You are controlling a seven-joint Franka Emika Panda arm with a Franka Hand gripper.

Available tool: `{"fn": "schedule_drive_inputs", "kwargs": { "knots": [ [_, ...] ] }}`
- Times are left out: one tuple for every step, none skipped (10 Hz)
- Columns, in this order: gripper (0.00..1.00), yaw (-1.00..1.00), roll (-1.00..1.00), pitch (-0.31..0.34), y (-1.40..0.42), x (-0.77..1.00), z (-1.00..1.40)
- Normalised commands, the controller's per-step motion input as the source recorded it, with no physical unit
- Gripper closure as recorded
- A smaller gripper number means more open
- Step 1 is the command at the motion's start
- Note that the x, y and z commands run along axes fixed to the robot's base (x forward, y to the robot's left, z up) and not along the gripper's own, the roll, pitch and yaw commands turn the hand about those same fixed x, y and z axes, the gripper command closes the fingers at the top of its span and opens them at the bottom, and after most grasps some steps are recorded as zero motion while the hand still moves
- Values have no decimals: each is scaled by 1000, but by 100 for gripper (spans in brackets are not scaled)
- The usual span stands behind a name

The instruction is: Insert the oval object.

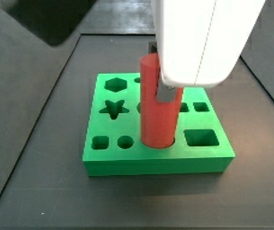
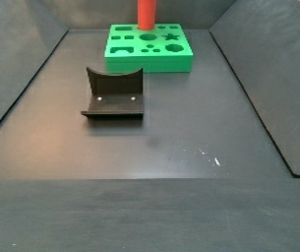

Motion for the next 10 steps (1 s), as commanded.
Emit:
{"fn": "schedule_drive_inputs", "kwargs": {
  "knots": [
    [100,-143,170,47,-14,291,-369],
    [100,-120,156,54,-9,277,-349],
    [100,-83,134,61,-34,266,-283],
    [100,-83,124,90,-83,269,-214],
    [100,-89,110,106,-49,283,-180],
    [100,-94,81,99,0,260,-151],
    [100,-77,87,69,0,214,-189],
    [100,-26,0,24,0,111,0],
    [100,-9,-49,0,66,0,0],
    [100,0,0,0,0,0,0]
  ]
}}
